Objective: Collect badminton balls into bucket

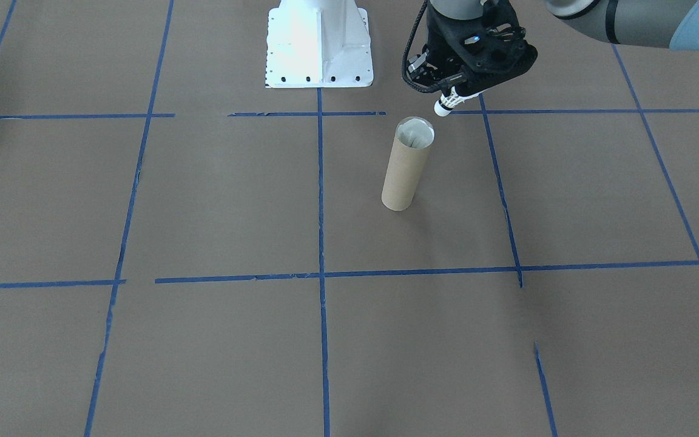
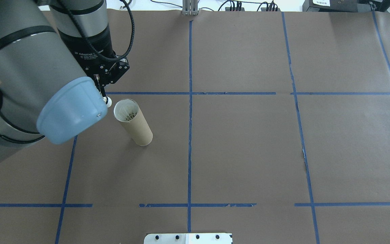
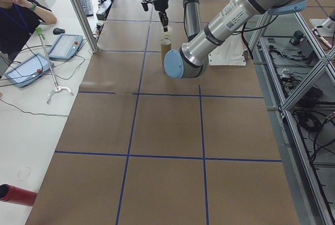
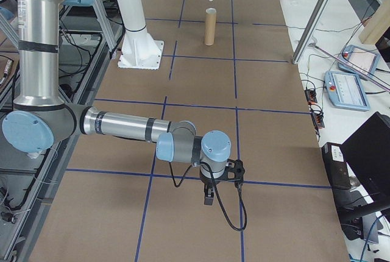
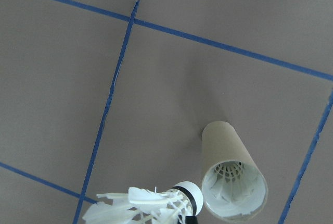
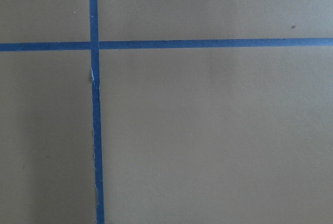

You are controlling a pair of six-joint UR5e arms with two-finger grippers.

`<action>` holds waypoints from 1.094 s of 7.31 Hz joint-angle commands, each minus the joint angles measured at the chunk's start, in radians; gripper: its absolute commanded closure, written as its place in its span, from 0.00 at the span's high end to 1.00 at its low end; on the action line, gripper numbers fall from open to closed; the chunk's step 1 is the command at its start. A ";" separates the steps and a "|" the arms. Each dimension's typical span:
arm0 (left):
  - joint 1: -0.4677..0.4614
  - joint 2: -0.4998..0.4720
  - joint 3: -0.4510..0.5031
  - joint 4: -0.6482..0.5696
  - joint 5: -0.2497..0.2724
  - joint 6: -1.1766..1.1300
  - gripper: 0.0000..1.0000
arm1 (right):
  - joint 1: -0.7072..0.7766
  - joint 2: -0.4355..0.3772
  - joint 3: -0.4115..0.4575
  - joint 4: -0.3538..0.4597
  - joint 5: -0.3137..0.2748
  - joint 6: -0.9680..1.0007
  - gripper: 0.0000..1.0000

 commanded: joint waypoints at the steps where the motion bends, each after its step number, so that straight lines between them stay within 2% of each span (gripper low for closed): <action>1: 0.017 -0.050 0.103 0.007 0.010 -0.001 0.00 | 0.000 0.000 0.000 0.000 0.000 0.000 1.00; 2: 0.022 -0.058 0.133 0.008 0.036 -0.001 0.00 | 0.000 0.000 0.001 0.000 0.000 0.000 1.00; 4: 0.059 -0.061 0.171 0.004 0.053 -0.031 0.00 | 0.000 0.000 0.001 0.000 0.000 0.000 1.00; 8: 0.071 -0.096 0.254 -0.024 0.055 -0.031 0.00 | 0.000 0.000 0.001 0.000 0.000 0.000 1.00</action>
